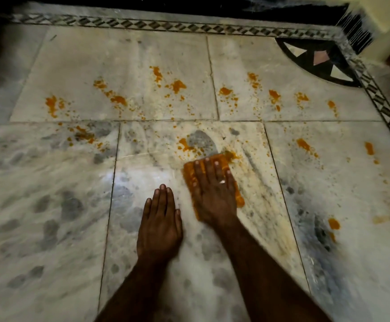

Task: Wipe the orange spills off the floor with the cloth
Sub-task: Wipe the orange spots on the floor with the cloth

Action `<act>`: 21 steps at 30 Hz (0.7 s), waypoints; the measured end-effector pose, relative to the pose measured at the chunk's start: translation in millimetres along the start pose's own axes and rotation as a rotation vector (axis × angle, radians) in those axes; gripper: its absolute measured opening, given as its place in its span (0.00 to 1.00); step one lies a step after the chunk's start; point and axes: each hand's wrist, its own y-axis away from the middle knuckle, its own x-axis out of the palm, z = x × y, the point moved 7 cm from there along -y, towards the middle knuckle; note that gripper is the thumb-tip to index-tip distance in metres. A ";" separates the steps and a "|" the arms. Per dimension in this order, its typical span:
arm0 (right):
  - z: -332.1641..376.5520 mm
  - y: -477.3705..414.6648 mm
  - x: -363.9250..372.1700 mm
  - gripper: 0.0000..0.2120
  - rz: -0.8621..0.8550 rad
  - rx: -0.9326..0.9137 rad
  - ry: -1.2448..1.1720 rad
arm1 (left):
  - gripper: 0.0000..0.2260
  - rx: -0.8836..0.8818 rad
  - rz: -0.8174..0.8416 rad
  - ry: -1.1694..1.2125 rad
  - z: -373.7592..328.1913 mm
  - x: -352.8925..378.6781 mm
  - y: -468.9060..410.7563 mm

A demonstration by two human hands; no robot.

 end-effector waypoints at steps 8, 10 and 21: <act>-35.3 102.6 -10.1 0.31 -0.036 0.316 0.008 | 0.27 -0.019 0.080 0.029 -0.5 -1.1 -1.6; 3.1 103.8 -4.3 0.31 -0.025 0.143 0.002 | 0.26 -0.017 0.079 0.025 -0.2 0.6 -0.8; -61.0 10.0 -11.6 0.29 -0.064 0.099 0.000 | 0.26 -0.019 0.059 0.018 -0.5 -2.5 -0.5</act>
